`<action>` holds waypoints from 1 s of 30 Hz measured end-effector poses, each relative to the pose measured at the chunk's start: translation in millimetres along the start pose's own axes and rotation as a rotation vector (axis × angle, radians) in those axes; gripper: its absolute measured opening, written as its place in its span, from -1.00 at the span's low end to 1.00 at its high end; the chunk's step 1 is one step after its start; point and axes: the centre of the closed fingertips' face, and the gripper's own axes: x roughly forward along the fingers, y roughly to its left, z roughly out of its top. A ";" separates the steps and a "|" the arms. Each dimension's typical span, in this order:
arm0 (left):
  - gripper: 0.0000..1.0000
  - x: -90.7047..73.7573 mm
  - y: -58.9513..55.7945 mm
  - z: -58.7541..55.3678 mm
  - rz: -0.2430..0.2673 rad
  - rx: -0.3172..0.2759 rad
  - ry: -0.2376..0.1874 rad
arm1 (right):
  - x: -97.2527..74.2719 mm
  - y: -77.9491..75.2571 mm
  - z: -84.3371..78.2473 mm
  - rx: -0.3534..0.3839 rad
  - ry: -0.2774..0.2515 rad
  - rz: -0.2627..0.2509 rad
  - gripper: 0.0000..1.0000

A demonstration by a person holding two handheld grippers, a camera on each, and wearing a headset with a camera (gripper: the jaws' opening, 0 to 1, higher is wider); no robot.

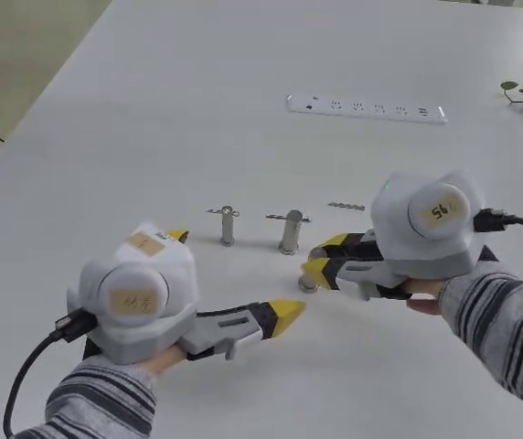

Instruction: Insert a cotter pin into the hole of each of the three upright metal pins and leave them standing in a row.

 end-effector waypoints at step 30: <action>0.97 -0.9 -2.1 5.6 -0.001 -0.002 -0.022 | -21.7 -14.6 -0.9 0.094 -0.043 -0.036 -0.44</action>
